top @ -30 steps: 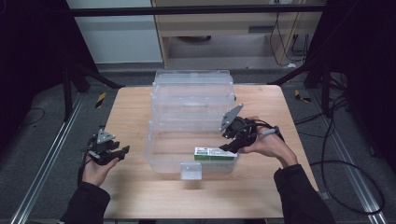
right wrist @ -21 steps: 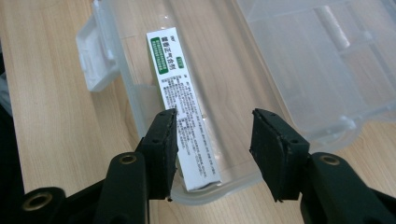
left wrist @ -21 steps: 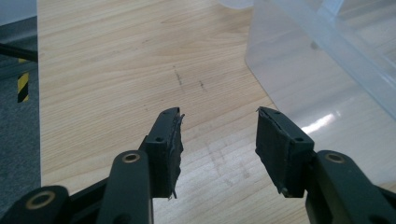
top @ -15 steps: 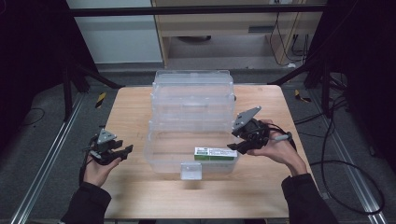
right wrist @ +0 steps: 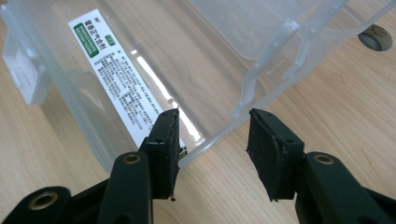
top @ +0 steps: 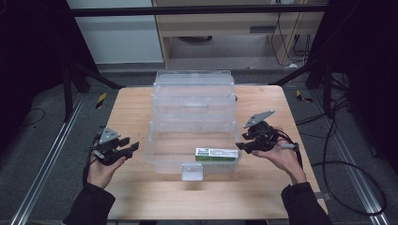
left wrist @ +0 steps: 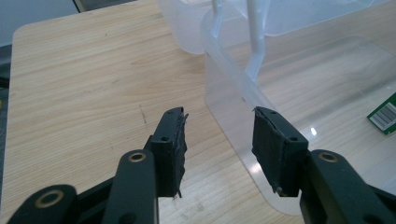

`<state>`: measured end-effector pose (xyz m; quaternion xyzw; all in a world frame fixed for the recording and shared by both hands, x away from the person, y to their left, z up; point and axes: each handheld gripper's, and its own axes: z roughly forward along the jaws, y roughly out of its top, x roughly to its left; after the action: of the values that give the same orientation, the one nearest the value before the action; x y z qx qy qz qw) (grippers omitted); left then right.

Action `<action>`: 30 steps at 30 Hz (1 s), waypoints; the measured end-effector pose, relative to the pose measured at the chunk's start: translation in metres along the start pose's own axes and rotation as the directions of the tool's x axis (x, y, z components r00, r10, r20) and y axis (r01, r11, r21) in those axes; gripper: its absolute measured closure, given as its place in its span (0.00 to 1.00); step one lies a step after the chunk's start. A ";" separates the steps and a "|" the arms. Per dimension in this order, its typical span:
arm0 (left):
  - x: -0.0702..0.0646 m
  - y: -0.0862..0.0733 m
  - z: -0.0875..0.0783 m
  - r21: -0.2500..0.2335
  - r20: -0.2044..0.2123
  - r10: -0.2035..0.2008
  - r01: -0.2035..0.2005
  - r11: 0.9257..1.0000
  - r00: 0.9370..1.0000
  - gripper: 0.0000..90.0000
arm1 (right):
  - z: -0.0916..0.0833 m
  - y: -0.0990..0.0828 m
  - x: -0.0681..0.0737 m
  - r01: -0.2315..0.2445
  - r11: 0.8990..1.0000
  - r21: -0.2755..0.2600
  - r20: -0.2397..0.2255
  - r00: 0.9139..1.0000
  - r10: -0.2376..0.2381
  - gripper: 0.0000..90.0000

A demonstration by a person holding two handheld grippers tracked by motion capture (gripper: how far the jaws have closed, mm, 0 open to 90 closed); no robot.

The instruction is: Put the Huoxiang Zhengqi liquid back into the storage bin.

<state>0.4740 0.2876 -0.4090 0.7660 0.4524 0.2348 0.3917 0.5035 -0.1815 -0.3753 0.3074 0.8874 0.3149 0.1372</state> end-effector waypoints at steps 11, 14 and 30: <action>-0.010 0.007 0.002 0.003 0.032 0.014 -0.014 1.000 0.999 0.60 | 0.006 -0.005 0.001 -0.073 0.997 -0.024 0.014 0.997 0.073 0.63; -0.013 0.009 0.006 0.014 0.037 0.024 -0.025 1.000 0.999 0.60 | 0.007 -0.005 0.002 -0.079 0.996 -0.030 0.016 0.997 0.079 0.63; -0.018 0.015 0.012 0.023 0.042 0.050 -0.051 0.998 0.998 0.60 | -0.004 0.019 0.010 0.008 0.995 -0.104 0.005 1.000 -0.008 0.70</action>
<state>0.4819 0.2632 -0.4040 0.7864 0.4276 0.2234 0.3858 0.5024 -0.1655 -0.3610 0.2970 0.8706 0.3596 0.1564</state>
